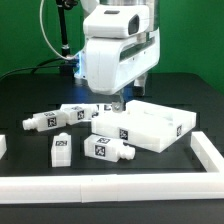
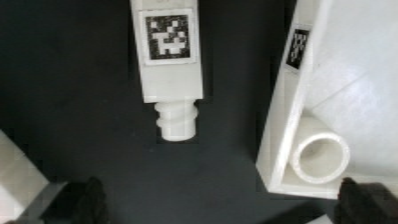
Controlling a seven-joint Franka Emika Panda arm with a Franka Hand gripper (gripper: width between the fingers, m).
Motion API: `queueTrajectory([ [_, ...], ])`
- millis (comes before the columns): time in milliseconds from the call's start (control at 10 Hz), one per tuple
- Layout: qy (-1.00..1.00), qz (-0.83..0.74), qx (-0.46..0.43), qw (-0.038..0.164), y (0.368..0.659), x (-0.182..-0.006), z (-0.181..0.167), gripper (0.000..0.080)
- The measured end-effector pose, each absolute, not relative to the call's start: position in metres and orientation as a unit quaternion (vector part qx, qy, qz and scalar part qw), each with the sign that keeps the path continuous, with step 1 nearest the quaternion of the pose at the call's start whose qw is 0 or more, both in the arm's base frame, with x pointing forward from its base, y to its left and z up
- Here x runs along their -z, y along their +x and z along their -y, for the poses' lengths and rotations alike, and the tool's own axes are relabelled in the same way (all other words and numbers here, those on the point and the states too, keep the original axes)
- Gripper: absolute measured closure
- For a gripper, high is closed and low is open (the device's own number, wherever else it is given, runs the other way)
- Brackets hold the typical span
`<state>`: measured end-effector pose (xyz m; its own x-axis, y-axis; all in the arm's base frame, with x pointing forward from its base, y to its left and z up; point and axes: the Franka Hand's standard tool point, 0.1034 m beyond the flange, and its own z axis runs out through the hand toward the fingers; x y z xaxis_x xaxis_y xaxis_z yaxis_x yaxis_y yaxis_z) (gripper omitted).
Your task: Assemble one leg
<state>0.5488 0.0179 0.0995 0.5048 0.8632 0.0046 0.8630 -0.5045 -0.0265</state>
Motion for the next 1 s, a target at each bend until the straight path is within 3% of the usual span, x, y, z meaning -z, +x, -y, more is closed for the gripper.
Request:
queueTrajectory([
  [300,-0.862,0.506,-0.002,0.011,0.548,-0.096,-0.015,0.0149],
  [600,-0.853,0.522,-0.007,0.017,0.549,-0.056,0.017,0.0149],
  [1000,-0.855,0.518,-0.014,0.029,0.542,-0.017,0.016,0.0149],
])
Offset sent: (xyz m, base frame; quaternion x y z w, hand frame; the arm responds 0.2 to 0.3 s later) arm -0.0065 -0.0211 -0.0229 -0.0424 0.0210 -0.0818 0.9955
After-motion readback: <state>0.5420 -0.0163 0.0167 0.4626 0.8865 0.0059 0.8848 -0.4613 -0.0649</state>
